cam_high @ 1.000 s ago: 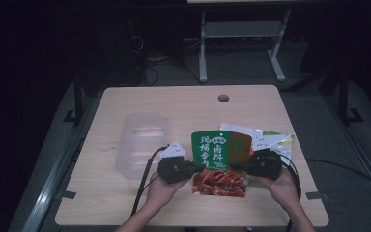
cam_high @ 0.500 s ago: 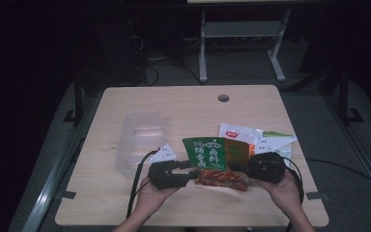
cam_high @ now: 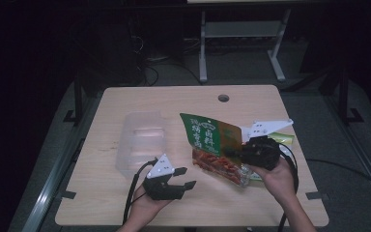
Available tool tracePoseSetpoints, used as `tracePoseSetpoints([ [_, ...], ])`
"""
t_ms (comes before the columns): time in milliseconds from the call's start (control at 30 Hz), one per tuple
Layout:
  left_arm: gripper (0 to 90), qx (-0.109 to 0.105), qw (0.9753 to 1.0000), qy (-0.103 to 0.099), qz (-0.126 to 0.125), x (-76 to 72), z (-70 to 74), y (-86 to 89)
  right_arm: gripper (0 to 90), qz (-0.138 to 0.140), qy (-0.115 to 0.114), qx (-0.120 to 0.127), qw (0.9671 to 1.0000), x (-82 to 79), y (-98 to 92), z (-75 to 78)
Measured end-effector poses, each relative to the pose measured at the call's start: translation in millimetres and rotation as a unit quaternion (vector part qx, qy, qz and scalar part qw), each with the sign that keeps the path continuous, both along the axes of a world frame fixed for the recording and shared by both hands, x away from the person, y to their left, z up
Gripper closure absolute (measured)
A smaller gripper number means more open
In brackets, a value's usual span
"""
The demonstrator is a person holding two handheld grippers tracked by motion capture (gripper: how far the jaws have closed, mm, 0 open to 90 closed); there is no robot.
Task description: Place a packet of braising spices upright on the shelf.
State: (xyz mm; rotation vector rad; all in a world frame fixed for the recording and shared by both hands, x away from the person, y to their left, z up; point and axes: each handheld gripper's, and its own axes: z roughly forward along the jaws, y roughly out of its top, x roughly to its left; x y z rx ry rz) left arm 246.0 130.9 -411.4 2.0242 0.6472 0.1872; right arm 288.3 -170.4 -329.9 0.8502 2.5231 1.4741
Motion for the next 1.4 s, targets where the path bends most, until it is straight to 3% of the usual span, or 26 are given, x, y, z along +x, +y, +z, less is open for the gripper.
tracePoseSetpoints([
  [367, 42.4, 0.003, 0.9998, -0.019, -0.010, -7.6, -2.7, -1.0, 89.5, 0.016, -0.011, -0.002, 0.9998, 22.1, 34.1, 18.6],
  [500, 41.6, 0.016, 0.9995, -0.021, -0.017, -10.8, -5.1, -2.4, 89.5, 0.017, -0.016, -0.003, 0.9997, 32.8, 44.0, 24.0],
  [700, 39.9, 0.016, 0.9995, -0.019, -0.019, -13.5, -7.3, -2.1, 89.5, 0.020, -0.020, -0.002, 0.9996, 48.2, 59.9, 29.2],
  [1400, 36.7, 0.022, 0.9994, -0.009, -0.024, -16.8, -12.5, 4.0, 89.5, 0.043, -0.024, 0.003, 0.9988, 79.9, 104.3, 39.8],
])
